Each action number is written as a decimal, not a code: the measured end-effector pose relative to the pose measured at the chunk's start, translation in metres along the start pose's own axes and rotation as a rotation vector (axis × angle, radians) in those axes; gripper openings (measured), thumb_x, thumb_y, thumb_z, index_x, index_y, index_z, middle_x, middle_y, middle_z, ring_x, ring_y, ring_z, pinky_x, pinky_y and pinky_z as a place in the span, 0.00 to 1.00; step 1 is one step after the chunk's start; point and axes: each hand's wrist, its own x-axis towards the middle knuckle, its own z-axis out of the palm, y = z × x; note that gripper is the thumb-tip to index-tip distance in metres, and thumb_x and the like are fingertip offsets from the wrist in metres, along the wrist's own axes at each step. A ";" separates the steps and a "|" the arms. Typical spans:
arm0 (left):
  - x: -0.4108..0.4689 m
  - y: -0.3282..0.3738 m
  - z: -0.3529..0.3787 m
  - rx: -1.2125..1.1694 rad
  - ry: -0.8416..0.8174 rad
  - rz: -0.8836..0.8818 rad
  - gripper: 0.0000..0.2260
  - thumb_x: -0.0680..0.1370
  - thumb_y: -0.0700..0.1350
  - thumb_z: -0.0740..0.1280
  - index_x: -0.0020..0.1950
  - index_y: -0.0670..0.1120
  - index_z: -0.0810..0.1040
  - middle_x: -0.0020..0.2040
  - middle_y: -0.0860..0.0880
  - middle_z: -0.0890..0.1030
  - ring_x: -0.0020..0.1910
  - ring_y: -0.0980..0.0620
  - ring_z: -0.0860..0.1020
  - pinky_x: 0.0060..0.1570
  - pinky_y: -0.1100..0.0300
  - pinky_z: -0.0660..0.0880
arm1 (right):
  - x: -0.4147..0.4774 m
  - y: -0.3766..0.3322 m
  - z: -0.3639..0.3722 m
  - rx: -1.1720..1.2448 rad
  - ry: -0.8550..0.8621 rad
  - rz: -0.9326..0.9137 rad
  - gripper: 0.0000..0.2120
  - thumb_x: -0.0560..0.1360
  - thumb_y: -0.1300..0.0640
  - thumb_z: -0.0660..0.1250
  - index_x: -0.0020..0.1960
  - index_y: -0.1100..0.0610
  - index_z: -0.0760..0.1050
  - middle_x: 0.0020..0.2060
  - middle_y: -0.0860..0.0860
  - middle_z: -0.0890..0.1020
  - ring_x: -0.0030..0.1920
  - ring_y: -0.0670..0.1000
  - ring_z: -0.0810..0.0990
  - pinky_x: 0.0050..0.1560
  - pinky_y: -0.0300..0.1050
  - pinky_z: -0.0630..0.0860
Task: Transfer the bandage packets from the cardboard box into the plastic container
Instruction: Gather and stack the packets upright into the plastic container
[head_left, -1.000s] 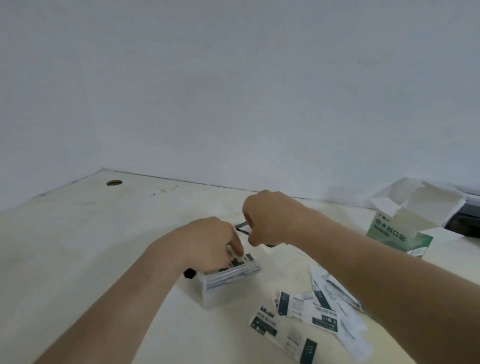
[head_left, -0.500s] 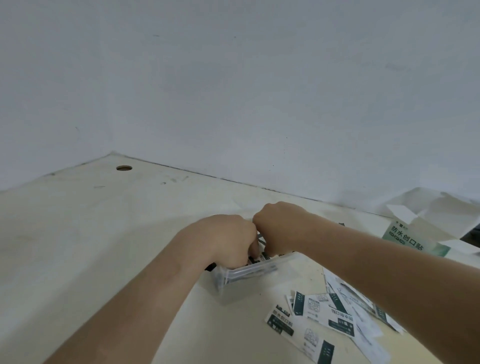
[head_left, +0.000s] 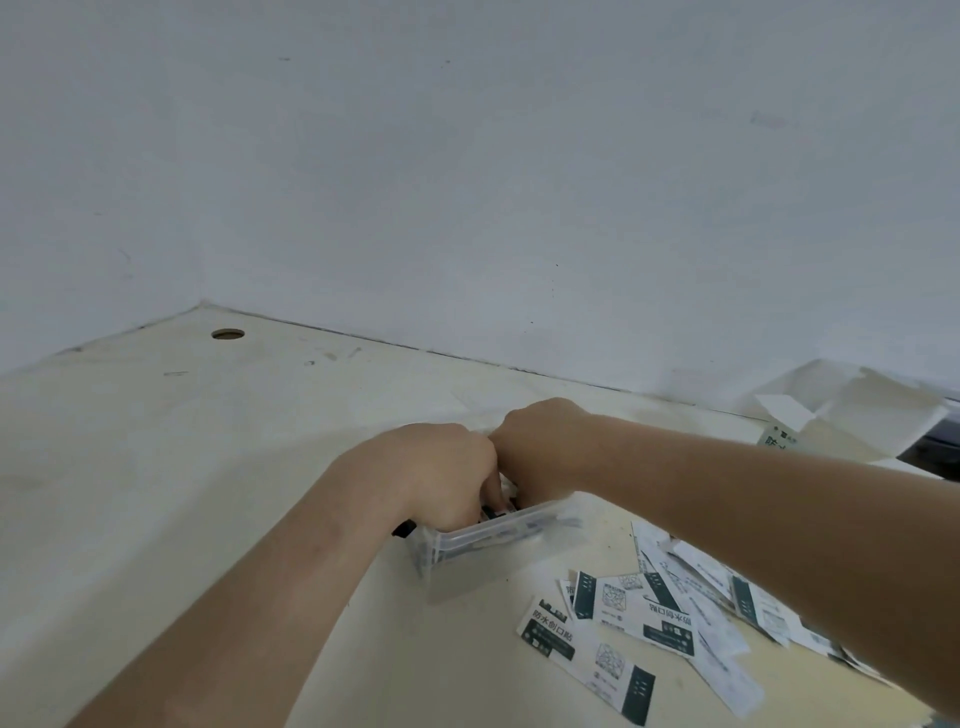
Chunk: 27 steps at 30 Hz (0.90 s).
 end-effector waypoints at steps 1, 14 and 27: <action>0.000 0.000 0.000 -0.006 0.004 -0.001 0.23 0.73 0.39 0.61 0.62 0.61 0.79 0.53 0.55 0.81 0.42 0.51 0.77 0.38 0.61 0.75 | 0.000 0.000 0.001 0.013 -0.031 0.007 0.06 0.75 0.53 0.64 0.49 0.52 0.77 0.34 0.48 0.73 0.32 0.50 0.71 0.28 0.39 0.63; 0.003 -0.005 0.005 -0.070 0.055 -0.032 0.24 0.69 0.40 0.58 0.57 0.61 0.81 0.55 0.57 0.82 0.46 0.54 0.80 0.44 0.58 0.79 | 0.004 0.019 -0.016 0.211 -0.472 0.014 0.07 0.76 0.67 0.61 0.54 0.62 0.72 0.46 0.55 0.84 0.41 0.53 0.84 0.28 0.38 0.75; 0.008 -0.013 0.011 -0.092 0.117 -0.080 0.22 0.66 0.44 0.60 0.57 0.57 0.81 0.62 0.55 0.78 0.56 0.53 0.78 0.53 0.55 0.78 | -0.001 0.009 -0.022 0.086 -0.565 -0.063 0.13 0.79 0.56 0.63 0.36 0.54 0.67 0.38 0.50 0.74 0.42 0.50 0.77 0.53 0.48 0.79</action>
